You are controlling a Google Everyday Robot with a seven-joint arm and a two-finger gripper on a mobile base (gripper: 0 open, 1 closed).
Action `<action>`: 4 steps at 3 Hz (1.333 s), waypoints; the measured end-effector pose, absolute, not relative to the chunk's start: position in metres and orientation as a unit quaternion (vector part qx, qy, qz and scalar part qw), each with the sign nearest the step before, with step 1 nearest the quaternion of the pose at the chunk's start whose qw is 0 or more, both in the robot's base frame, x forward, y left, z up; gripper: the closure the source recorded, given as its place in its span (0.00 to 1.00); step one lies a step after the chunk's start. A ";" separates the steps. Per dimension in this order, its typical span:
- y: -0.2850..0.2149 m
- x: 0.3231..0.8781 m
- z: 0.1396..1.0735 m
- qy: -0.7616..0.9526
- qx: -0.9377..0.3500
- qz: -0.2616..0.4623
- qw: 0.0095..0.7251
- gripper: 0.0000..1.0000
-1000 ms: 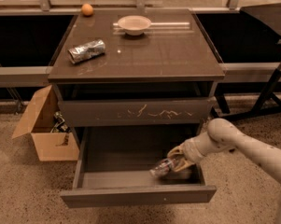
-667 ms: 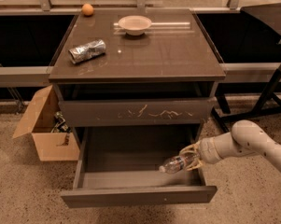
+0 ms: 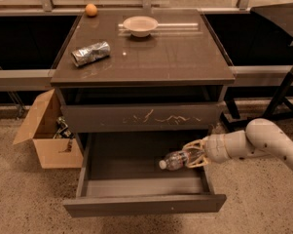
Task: Pick water bottle from middle drawer and place on counter
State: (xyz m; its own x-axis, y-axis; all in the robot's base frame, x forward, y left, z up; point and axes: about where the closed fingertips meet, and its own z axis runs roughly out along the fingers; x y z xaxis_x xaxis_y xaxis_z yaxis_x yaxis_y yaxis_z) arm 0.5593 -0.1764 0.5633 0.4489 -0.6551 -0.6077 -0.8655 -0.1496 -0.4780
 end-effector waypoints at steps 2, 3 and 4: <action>-0.160 0.559 0.686 0.482 -0.752 0.071 0.444 1.00; -0.160 0.559 0.686 0.482 -0.752 0.071 0.444 1.00; -0.169 0.560 0.717 0.473 -0.747 0.055 0.464 1.00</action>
Offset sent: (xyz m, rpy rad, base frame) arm -0.0050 0.0112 0.1920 -0.0173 -0.2256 -0.0031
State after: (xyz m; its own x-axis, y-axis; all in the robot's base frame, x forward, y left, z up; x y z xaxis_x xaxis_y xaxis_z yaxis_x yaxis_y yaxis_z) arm 0.5604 -0.1686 0.7170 0.5462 -0.6552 -0.5219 -0.7578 -0.1211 -0.6411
